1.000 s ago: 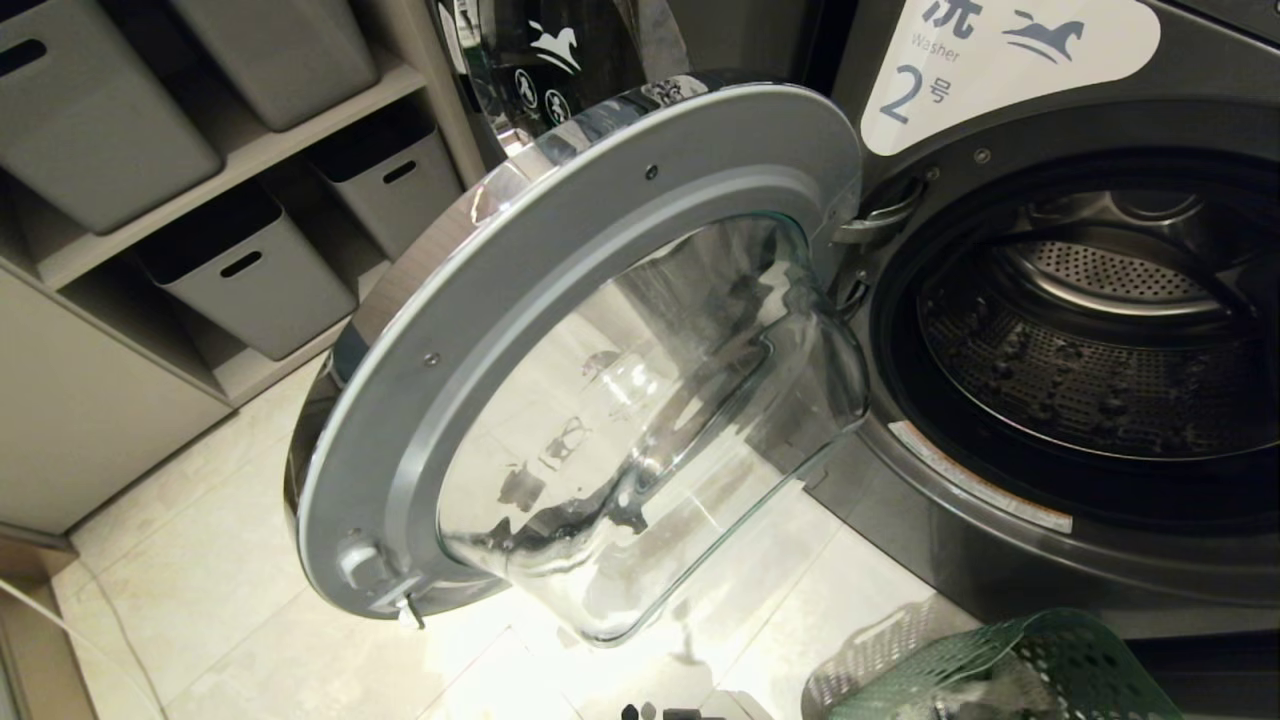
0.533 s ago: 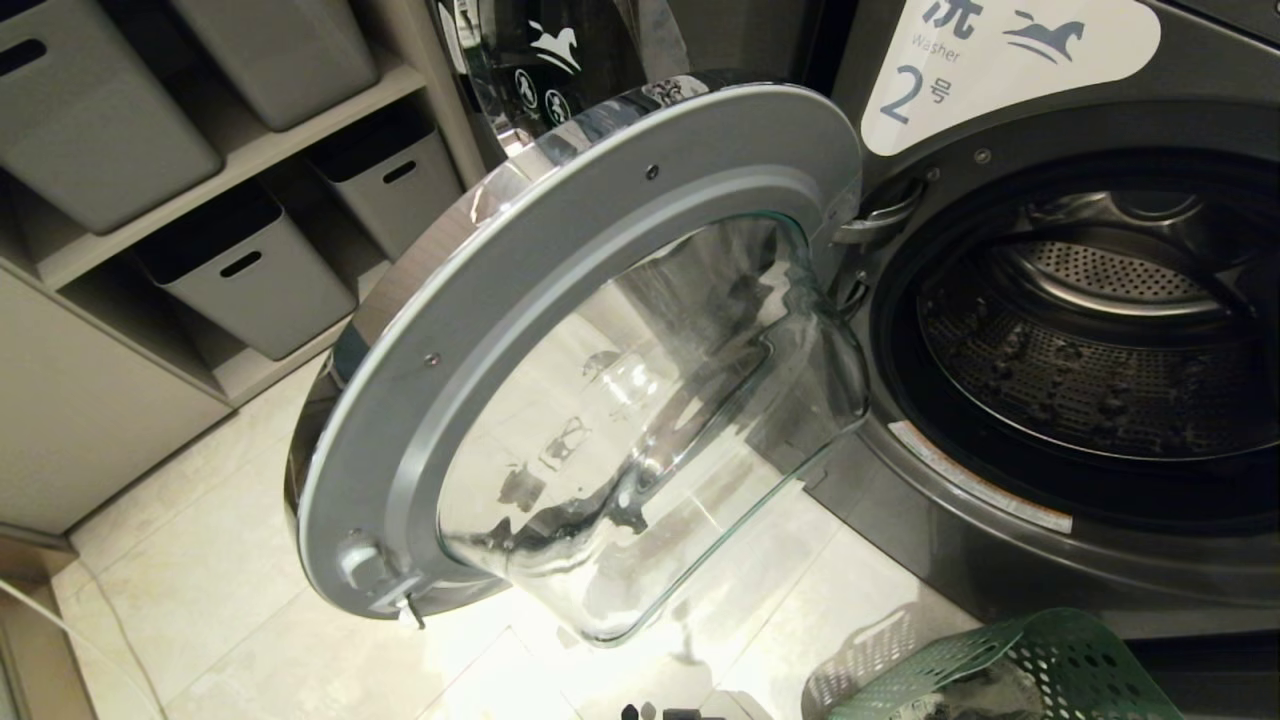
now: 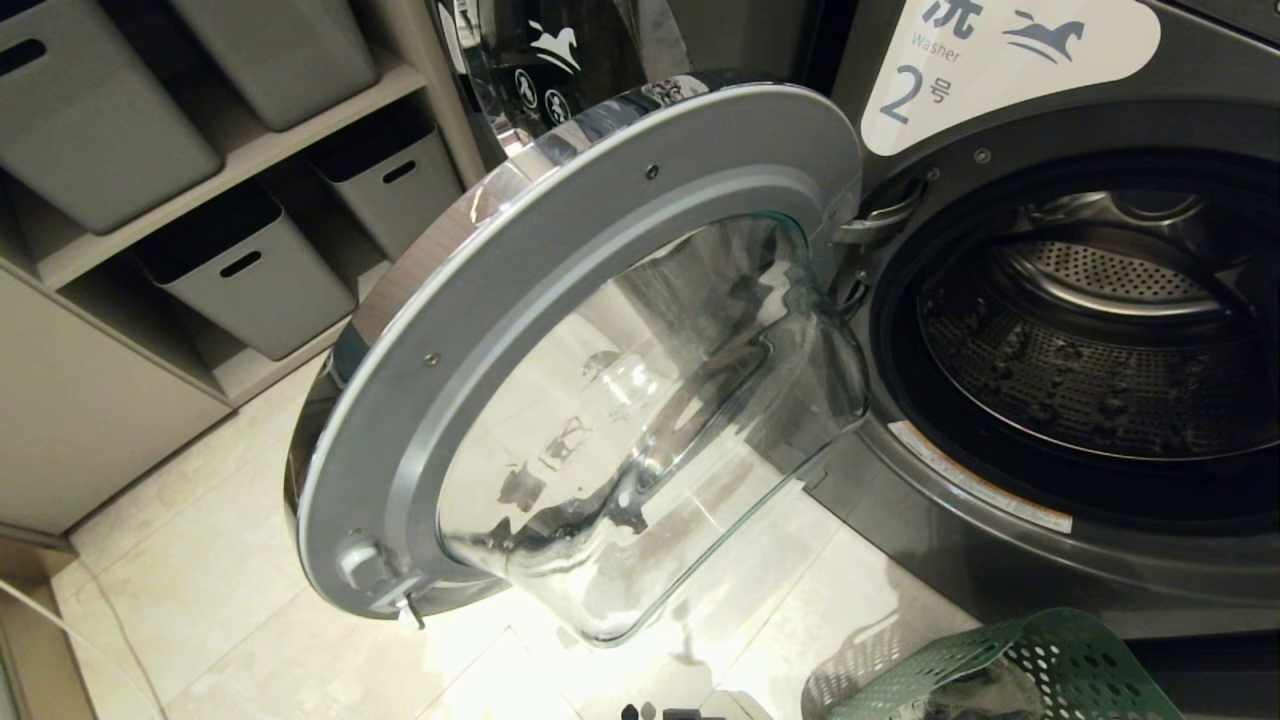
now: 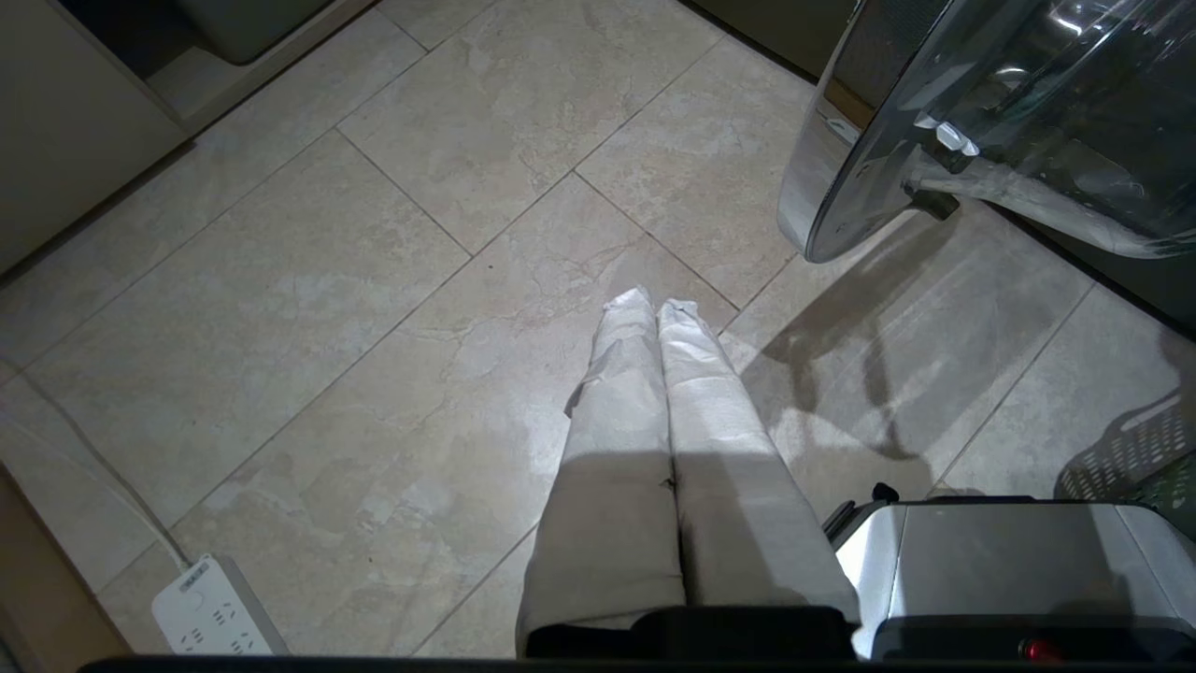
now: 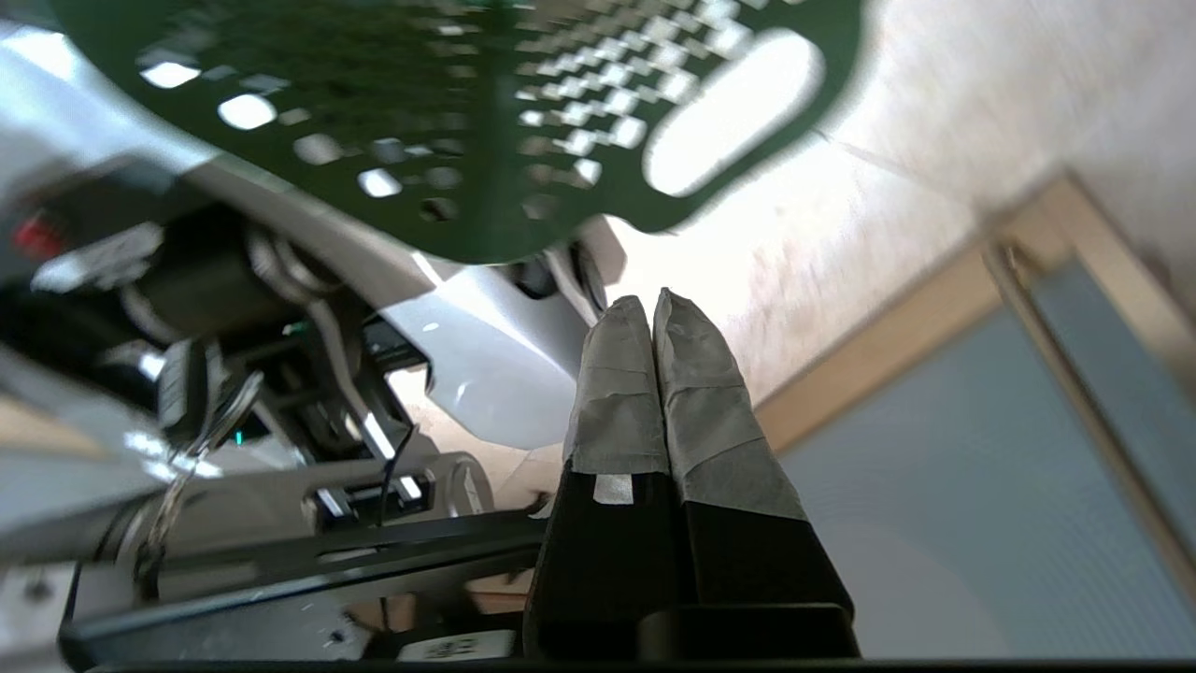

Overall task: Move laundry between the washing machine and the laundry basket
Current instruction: Close the washing machine door with the left hand

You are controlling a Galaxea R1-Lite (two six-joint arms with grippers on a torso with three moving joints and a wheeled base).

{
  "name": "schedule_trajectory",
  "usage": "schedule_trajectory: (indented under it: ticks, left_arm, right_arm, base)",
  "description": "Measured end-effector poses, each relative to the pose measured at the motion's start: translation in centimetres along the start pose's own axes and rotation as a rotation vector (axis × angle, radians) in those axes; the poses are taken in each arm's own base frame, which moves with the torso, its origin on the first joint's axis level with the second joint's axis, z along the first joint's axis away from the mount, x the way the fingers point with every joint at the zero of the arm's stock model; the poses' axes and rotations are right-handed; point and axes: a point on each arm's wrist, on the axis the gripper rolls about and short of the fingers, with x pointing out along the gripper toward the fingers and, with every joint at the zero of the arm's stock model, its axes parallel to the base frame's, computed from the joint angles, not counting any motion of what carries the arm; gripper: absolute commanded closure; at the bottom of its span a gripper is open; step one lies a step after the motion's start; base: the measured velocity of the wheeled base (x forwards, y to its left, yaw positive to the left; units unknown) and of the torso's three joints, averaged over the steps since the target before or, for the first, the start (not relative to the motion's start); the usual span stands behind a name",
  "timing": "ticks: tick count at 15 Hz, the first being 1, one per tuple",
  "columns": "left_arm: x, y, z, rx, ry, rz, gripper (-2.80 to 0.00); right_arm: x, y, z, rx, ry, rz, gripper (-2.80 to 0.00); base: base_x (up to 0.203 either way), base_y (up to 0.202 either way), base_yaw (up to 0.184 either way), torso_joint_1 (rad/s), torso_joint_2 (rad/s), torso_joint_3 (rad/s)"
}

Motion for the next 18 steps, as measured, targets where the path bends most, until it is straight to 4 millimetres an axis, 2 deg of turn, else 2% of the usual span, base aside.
schedule_trajectory:
  ticks: [6,9,12,15,18]
  left_arm:
    - [0.0,0.0,0.0,0.000,0.000,0.000,0.00]
    - [0.0,0.0,0.0,0.000,0.000,0.000,0.00]
    - [0.0,0.0,0.0,0.000,0.000,0.000,0.00]
    - [0.0,0.0,0.0,0.000,0.000,-0.001,0.00]
    - [0.0,0.0,0.0,0.000,0.000,0.000,0.00]
  right_arm:
    - [0.4,6.1,0.3,-0.394,0.003,0.166,0.00]
    - [0.2,9.6,0.8,-0.619,-0.105,0.234,0.00]
    - [-0.8,13.1,0.6,-0.757,-0.261,0.334,0.00]
    - [-3.6,14.2,-0.5,-0.768,-0.390,0.415,0.00]
    - [-6.9,13.0,-2.4,-0.734,-0.586,0.419,0.00]
  base:
    - [0.000,0.000,0.000,0.000,0.00,0.000]
    - [0.000,0.000,0.000,0.000,0.00,0.000]
    - [0.000,0.000,0.000,0.000,0.00,0.000]
    - [0.000,0.000,0.000,0.000,0.00,0.000]
    - [0.000,0.000,0.000,0.000,0.00,0.000]
